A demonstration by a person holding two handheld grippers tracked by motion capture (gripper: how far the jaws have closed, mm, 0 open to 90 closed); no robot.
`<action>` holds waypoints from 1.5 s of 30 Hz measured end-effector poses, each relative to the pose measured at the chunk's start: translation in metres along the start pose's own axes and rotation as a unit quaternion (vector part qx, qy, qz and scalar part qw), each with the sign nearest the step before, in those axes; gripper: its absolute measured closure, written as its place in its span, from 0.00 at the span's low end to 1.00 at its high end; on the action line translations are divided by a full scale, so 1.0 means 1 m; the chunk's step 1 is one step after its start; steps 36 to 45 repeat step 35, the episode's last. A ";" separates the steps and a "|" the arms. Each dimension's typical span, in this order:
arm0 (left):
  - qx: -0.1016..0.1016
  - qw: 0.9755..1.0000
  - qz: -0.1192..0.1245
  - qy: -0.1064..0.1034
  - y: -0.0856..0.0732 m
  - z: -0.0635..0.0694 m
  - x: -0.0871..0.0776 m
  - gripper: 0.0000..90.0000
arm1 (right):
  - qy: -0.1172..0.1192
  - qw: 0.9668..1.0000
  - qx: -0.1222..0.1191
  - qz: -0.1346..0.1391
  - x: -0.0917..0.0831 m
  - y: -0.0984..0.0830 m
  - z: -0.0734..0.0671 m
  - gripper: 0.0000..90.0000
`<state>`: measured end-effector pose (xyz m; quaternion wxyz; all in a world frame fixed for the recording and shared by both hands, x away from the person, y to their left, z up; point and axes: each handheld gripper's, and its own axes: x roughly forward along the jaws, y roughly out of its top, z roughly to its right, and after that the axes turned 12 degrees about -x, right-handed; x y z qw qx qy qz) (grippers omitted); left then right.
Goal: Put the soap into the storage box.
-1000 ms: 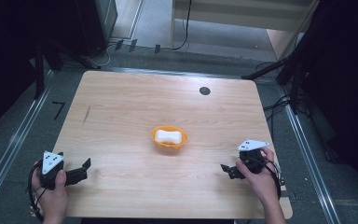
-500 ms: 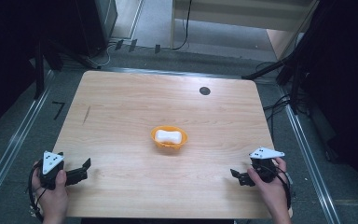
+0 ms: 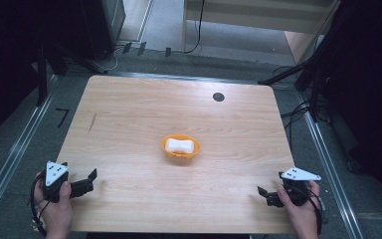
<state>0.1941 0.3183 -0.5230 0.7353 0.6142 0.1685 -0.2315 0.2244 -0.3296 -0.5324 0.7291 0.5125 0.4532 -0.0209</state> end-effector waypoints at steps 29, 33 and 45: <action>0.001 1.000 -0.001 -0.002 0.000 0.000 0.000 0.00 | -0.060 0.992 0.092 0.066 -0.030 -0.057 0.017 0.00; 0.000 1.000 -0.001 -0.001 0.000 -0.001 0.000 0.00 | -0.066 0.991 0.091 0.071 -0.029 -0.057 0.016 0.00; 0.000 1.000 -0.001 -0.002 0.000 -0.001 0.000 0.00 | -0.068 0.992 0.088 0.067 -0.028 -0.056 0.015 0.00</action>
